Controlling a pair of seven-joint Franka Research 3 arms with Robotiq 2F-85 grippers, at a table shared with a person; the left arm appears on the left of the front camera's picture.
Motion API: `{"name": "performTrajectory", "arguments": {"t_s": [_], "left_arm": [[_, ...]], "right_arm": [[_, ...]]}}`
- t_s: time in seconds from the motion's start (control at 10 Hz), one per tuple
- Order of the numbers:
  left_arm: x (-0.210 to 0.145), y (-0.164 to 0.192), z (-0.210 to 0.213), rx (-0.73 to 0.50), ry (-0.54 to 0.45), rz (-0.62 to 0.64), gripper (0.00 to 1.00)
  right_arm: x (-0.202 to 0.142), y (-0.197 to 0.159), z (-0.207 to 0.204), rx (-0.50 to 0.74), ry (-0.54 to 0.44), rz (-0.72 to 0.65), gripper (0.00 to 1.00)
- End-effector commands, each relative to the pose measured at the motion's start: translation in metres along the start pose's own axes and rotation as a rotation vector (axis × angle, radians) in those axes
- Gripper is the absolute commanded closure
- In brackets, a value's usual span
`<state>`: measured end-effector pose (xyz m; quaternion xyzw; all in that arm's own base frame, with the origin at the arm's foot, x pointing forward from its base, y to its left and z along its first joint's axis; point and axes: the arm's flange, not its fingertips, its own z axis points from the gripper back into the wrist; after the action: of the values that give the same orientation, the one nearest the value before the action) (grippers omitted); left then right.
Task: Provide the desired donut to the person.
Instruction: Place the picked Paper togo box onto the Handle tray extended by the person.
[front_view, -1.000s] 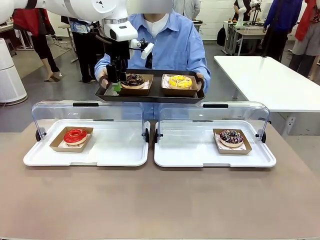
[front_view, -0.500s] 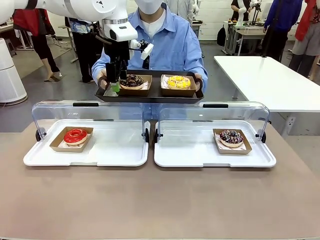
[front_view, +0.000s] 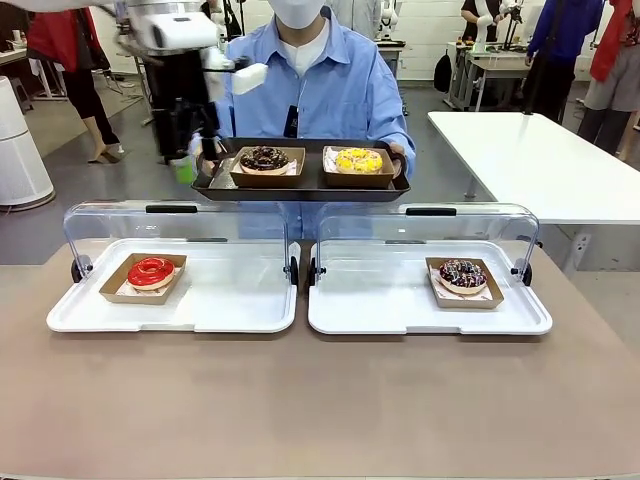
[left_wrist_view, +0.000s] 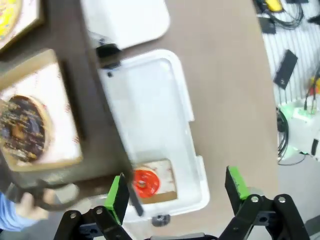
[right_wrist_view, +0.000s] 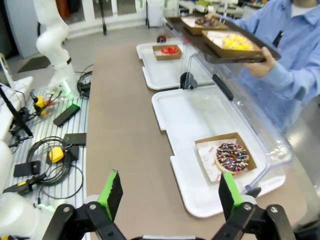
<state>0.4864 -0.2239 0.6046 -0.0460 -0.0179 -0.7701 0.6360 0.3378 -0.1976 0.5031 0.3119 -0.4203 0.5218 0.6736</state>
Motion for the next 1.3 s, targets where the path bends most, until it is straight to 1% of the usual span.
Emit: {"name": "performTrajectory", "arguments": {"t_s": [0.0,0.1,0.2,0.4,0.5,0.6,1.2], "left_arm": [[-0.048,-0.050,-0.028,0.031,-0.034,-0.030,0.00],[-0.069,-0.064,-0.034,0.035,-0.077,-0.009,0.00],[-0.092,-0.070,-0.038,0.039,-0.111,0.007,0.00],[-0.118,-0.071,-0.046,0.021,-0.150,0.024,0.00],[-0.123,-0.074,-0.052,0.017,-0.153,0.011,0.00],[-0.117,-0.071,-0.043,0.005,-0.100,0.038,0.00],[-0.117,-0.071,-0.043,0.005,-0.100,0.038,0.00]], "right_arm": [[-0.001,0.001,0.002,0.007,0.000,0.007,0.00],[-0.001,0.001,0.002,0.007,0.000,0.007,0.00],[-0.001,0.001,0.002,0.007,0.000,0.007,0.00],[-0.001,0.001,0.002,0.007,0.000,0.007,0.00],[-0.001,0.001,0.002,0.007,0.000,0.007,0.00],[-0.001,0.001,0.002,0.007,0.000,0.007,0.00],[-0.001,0.001,0.002,0.007,0.000,0.007,0.00]]}}
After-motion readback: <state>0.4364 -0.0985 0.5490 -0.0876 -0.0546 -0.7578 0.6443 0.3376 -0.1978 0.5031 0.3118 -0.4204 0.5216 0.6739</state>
